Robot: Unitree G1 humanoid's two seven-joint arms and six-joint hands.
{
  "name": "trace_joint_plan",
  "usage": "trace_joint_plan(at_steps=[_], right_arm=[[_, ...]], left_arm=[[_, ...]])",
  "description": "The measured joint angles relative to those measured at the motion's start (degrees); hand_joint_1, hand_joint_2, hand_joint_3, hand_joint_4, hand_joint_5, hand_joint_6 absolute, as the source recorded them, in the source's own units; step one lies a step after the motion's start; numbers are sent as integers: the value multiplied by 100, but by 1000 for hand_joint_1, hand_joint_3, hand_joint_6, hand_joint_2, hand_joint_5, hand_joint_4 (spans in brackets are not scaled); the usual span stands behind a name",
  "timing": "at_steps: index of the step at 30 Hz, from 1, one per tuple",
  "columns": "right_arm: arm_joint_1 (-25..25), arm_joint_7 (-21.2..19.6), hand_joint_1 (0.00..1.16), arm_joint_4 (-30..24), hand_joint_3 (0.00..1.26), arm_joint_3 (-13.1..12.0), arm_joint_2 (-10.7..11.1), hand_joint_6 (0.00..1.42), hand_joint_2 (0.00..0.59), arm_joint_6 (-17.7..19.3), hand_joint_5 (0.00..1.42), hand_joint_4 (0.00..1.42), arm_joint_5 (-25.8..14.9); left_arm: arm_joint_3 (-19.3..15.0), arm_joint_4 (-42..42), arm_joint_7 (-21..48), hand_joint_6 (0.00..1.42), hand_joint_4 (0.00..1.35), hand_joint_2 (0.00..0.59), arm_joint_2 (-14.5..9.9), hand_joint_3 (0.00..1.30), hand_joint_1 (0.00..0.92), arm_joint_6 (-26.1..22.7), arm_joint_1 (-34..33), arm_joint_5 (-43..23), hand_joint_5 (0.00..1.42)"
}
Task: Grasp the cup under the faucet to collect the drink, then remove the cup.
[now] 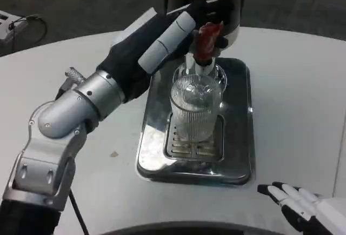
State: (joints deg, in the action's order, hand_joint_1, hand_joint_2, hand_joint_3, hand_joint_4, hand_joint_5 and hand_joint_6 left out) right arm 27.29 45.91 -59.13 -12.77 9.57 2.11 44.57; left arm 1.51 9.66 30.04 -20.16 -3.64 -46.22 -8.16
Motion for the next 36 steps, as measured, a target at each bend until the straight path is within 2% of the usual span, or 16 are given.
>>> trace_joint_plan(at_steps=[8, 20, 29, 31, 34, 36], right_arm=[[-5, 1, 279, 0, 54, 11, 5, 0, 450, -98, 0, 0, -2], [-45, 6, 272, 0, 69, 80, 16, 0, 452, -376, 0, 0, -114], [-128, 7, 268, 0, 77, 125, 32, 0, 452, -834, 0, 0, -288], [-185, -5, 280, 0, 83, 126, 31, 2, 426, -990, 0, 0, -443], [-296, -65, 394, 0, 64, 128, 17, 28, 352, -1195, 0, 0, -738], [-418, -216, 466, 0, 46, 121, -29, 55, 319, -1446, 13, 0, -1160]], left_arm=[[222, 262, 218, 313, 178, 107, -141, 227, 0, 195, -298, 278, 311], [482, 625, 432, 219, 148, 98, -297, 204, 0, 885, -456, 705, 249], [753, 938, 464, 201, 132, 100, -465, 192, 0, 1471, -662, 1117, 235], [835, 1005, 464, 196, 125, 100, -488, 191, 0, 1579, -713, 1171, 223], [884, 1072, 464, 190, 125, 102, -525, 191, 0, 1718, -783, 1333, 221], [920, 1137, 464, 186, 123, 103, -541, 191, 0, 1839, -806, 1366, 221]])
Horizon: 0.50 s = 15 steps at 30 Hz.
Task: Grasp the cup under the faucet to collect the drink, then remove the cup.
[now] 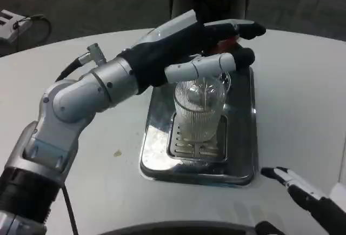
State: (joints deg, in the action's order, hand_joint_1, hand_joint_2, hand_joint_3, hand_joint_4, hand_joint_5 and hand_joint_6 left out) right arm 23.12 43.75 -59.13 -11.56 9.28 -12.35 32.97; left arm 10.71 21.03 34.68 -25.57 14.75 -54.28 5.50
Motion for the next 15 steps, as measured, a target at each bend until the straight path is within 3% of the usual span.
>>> trace_joint_plan(at_steps=[4, 5, 7, 15], right_arm=[[-301, -365, 609, 6, 0, 38, -98, 102, 267, -376, 50, 0, -632], [-404, -582, 622, 47, 0, 147, -114, 114, 256, -393, 58, 0, -756], [-463, -724, 634, 83, 0, 231, -118, 119, 248, -386, 71, 0, -772], [-936, -1921, 674, 1075, 0, 1003, -204, 138, 228, -217, 86, 11, -746]], left_arm=[[60, 54, -1, 182, 118, 104, -25, 191, 0, 127, -43, 105, 220], [67, 78, -1, 181, 117, 104, -31, 191, 0, 169, -52, 126, 220], [69, 90, -1, 179, 116, 104, -32, 191, 0, 187, -56, 130, 220], [46, 72, -1, 178, 115, 106, -40, 191, 0, 224, -35, 127, 217]])
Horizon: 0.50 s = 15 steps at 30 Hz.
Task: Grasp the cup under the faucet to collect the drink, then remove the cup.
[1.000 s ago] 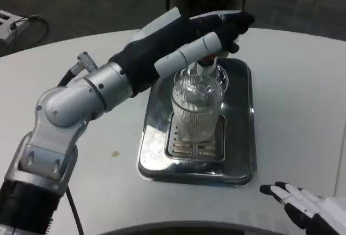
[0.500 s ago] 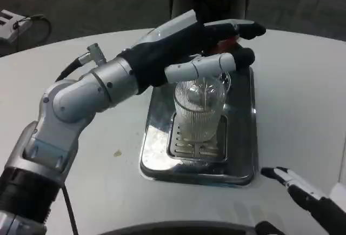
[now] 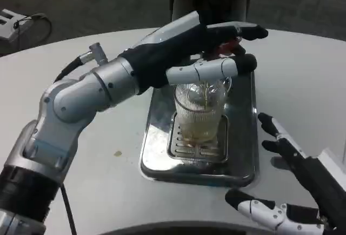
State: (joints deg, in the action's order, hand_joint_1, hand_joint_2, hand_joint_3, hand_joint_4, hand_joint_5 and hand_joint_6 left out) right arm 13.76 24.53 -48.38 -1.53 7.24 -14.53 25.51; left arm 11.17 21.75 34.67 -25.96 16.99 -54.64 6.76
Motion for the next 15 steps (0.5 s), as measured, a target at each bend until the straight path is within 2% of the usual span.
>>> trace_joint_plan(at_steps=[3, 6, 11, 15], right_arm=[[-123, -688, 699, 332, 0, 119, -187, 141, 228, 302, 93, 2, -11], [-395, -825, 702, 566, 0, 180, -198, 132, 221, 299, 76, 0, -21], [-979, -929, 696, 1092, 0, 487, -184, 115, 226, 177, 73, 0, -15], [-1208, -1132, 693, 1418, 0, 739, -215, 112, 222, 91, 73, 0, 94]], left_arm=[[-36, -55, 0, 178, 115, 107, -12, 191, 0, -25, 44, -5, 213], [-71, -88, 1, 179, 114, 108, -23, 191, 0, -62, 67, -4, 211], [-96, -158, 21, 179, 119, 109, -22, 191, 0, -73, 77, -7, 209], [-111, -179, 59, 180, 124, 77, -23, 191, 0, -79, 80, -18, 209]])
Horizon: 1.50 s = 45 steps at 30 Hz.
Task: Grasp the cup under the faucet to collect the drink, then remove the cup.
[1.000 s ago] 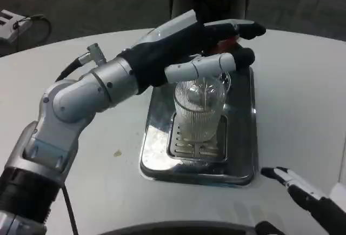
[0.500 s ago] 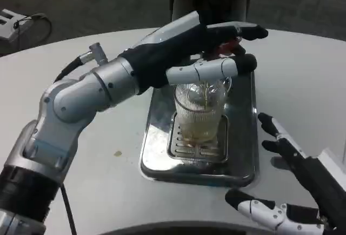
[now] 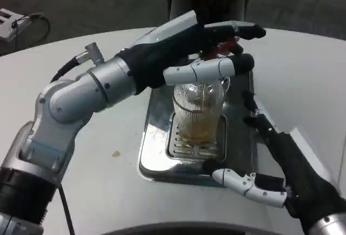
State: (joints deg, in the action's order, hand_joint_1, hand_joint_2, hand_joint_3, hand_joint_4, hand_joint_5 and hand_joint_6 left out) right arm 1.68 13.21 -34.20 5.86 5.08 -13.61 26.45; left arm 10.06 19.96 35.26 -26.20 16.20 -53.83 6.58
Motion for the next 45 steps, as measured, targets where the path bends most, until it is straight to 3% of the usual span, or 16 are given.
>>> trace_joint_plan(at_steps=[10, 26, 31, 36, 45], right_arm=[[-618, -592, 699, 679, 0, 343, -80, 88, 210, -135, 62, 2, 231], [-1343, -1381, 705, 1693, 0, 468, -320, 35, 209, -200, 37, 0, 351], [-1692, -1406, 706, 2013, 0, 442, -367, 34, 208, -343, 37, 0, 283], [-1919, -1332, 711, 2225, 0, 429, -234, 33, 204, -402, 37, 0, 225], [-2089, -1571, 716, 2594, 0, 480, -428, 31, 202, -388, 37, 0, 166]], left_arm=[[-50, -79, 82, 180, 124, 46, -63, 200, 0, -62, 8, -33, 218], [-88, -132, 128, 180, 124, 45, -139, 200, 0, -101, 8, -39, 219], [-103, -132, 131, 180, 124, 48, -182, 205, 0, -94, 8, -54, 220], [-109, -131, 139, 180, 124, 49, -199, 208, 0, -94, 8, -116, 220], [-118, -108, 144, 179, 132, 51, -208, 210, 0, -85, 7, -144, 220]])
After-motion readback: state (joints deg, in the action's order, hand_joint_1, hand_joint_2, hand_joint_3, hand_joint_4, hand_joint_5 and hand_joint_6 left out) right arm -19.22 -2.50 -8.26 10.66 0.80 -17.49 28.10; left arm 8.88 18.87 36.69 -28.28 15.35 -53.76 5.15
